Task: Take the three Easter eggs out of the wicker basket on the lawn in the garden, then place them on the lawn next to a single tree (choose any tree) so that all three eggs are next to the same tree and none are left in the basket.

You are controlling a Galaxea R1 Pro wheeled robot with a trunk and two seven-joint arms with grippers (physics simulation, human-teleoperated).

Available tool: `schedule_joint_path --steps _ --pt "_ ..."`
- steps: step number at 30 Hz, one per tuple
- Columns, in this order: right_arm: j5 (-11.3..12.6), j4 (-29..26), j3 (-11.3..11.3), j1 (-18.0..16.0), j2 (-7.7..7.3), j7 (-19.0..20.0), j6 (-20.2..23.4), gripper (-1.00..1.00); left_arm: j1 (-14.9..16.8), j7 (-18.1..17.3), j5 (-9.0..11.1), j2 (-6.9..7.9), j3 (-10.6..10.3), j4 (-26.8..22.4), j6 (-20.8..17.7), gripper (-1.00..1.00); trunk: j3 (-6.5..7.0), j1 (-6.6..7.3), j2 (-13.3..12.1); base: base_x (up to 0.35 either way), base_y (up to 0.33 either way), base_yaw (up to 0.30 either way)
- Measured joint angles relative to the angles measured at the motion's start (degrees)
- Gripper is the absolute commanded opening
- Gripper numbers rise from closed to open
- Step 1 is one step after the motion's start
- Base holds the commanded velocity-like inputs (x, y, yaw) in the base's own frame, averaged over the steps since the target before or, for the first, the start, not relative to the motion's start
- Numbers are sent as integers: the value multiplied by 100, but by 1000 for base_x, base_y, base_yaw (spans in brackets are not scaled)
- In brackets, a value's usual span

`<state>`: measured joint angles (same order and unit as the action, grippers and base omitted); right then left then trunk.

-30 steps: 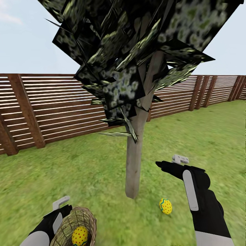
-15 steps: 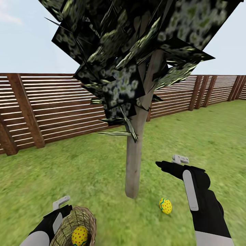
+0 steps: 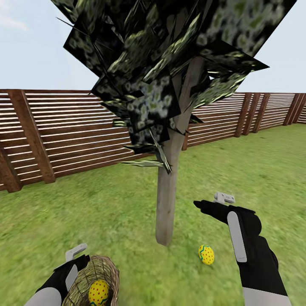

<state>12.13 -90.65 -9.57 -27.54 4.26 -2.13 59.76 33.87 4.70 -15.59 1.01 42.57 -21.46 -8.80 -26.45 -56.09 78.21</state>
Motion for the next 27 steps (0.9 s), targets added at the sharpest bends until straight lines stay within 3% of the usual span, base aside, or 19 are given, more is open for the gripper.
schedule_joint_path --steps 24,27 --pt "-4 -1 -38 0 0 3 0 100 0 0 -1 0 0 0 3 100 -431 -527 963 0 0 0" --pt "-1 -1 -141 0 0 5 0 100 0 0 0 0 0 0 1 100 -485 -593 1083 0 0 0"
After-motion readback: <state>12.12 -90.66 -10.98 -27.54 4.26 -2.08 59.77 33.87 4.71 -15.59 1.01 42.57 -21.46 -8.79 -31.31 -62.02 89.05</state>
